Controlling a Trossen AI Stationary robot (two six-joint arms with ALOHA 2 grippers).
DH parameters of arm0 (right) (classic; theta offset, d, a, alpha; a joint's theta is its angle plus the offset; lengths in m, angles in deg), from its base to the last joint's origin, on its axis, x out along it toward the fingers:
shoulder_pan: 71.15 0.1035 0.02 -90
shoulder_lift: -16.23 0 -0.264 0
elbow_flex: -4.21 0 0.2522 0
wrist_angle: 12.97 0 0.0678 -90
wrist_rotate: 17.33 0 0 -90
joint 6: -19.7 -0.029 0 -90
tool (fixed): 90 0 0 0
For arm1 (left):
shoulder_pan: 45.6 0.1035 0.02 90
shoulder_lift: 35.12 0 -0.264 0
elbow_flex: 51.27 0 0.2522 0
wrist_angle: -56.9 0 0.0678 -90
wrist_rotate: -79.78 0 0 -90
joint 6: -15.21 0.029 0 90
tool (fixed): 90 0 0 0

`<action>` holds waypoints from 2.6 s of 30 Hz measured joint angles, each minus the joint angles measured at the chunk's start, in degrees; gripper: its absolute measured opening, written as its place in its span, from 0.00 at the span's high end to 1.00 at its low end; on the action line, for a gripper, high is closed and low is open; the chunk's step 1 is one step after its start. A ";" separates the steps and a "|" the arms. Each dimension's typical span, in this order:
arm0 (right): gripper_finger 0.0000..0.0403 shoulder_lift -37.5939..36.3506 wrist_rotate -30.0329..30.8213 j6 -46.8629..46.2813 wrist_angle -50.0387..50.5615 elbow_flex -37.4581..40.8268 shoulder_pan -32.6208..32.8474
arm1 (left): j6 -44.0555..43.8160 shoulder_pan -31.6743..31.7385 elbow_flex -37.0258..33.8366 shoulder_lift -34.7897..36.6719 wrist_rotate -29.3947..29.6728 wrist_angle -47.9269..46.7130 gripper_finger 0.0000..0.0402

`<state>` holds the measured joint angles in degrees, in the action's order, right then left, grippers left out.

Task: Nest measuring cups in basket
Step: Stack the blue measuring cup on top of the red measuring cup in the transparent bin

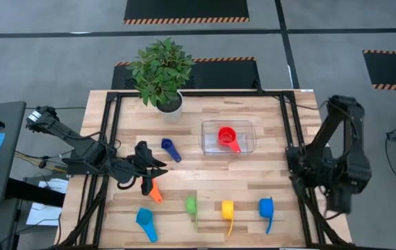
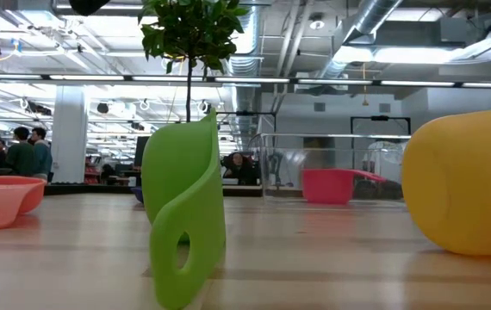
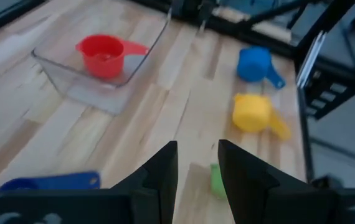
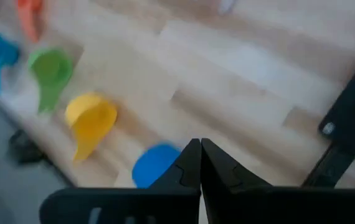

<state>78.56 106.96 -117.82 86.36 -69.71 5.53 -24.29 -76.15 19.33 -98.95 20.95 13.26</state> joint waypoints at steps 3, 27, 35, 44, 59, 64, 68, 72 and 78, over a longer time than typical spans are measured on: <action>0.93 -6.55 1.04 0.00 -11.92 8.11 4.35 | -0.27 0.01 0.00 0.00 1.55 2.15 0.74; 0.86 -13.49 -9.64 23.44 -30.76 22.18 3.15 | -1.88 0.01 0.00 -0.02 5.41 7.38 0.74; 0.86 -11.49 -24.82 46.62 -35.83 22.18 -14.36 | -1.88 0.01 0.00 -0.02 5.67 7.37 0.74; 0.88 -0.21 -39.88 66.78 -42.07 22.11 -26.94 | -1.54 0.00 0.00 -0.02 5.69 7.35 0.74; 0.95 10.64 -43.49 79.19 -62.85 22.11 -36.05 | 0.04 0.00 0.00 -0.02 5.69 7.31 0.74; 0.94 7.19 -40.25 81.10 -65.17 22.05 -39.28 | 0.04 0.00 0.00 -0.02 5.68 6.44 0.74; 0.94 4.26 -40.48 79.10 -62.46 22.07 -39.01 | 0.03 0.00 0.00 -0.02 5.67 6.47 0.74; 0.95 1.96 -40.35 77.21 -62.19 22.07 -37.54 | 0.04 0.00 0.00 -0.02 5.67 6.11 0.74; 0.93 2.92 -37.34 78.98 -63.88 22.07 -38.37 | 0.87 0.00 0.00 -0.02 5.67 6.19 0.74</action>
<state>81.48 69.62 -38.84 22.47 -47.64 -32.84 -23.42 -76.15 19.33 -98.98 26.63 19.46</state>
